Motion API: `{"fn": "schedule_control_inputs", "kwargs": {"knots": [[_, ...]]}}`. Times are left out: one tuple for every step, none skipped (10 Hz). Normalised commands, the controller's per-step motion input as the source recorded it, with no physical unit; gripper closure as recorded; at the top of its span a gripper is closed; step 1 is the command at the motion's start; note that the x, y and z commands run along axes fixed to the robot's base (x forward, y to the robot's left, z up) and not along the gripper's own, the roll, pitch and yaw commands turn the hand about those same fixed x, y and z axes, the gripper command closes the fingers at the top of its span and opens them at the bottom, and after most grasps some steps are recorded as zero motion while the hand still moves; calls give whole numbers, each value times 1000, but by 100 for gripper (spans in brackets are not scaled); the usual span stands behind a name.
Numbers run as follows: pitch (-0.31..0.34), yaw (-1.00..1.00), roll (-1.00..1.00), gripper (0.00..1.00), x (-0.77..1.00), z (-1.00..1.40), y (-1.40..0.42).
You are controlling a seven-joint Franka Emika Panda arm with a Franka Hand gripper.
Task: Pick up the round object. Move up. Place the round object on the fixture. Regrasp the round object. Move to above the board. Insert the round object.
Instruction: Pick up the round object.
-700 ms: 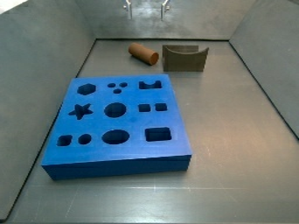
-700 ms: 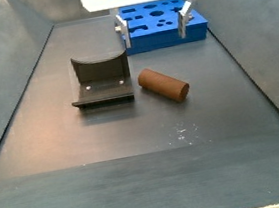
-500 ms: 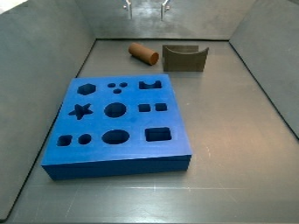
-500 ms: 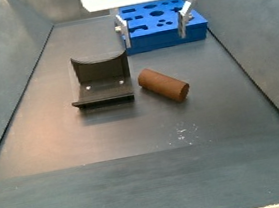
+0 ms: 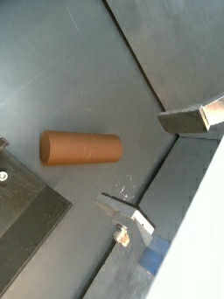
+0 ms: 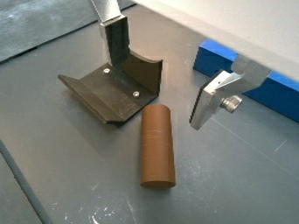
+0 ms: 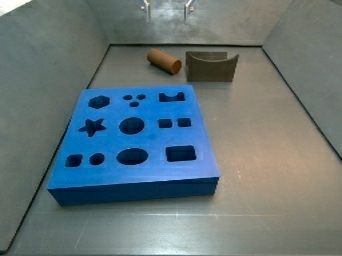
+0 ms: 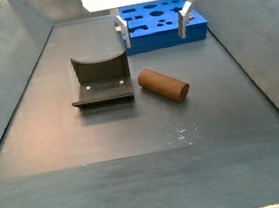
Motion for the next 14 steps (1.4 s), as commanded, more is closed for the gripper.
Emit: {"fn": "schedule_control_inputs", "kwargs": {"knots": [[-17,0,0,0,0,0,0],[-23,0,0,0,0,0,0],[-14,0,0,0,0,0,0],[-154,63,0,0,0,-69,-94],[-17,40,0,0,0,0,-54],[-31,6,0,0,0,-3,-11],[-97,0,0,0,0,-43,-6],[-109,0,0,0,-29,-63,0],[0,29,0,0,0,-46,0],[0,57,0,0,0,-49,0],[0,46,0,0,0,-63,-23],[0,69,0,0,0,-80,0],[0,69,0,0,0,-80,0],[9,97,0,0,129,-91,-131]]}}
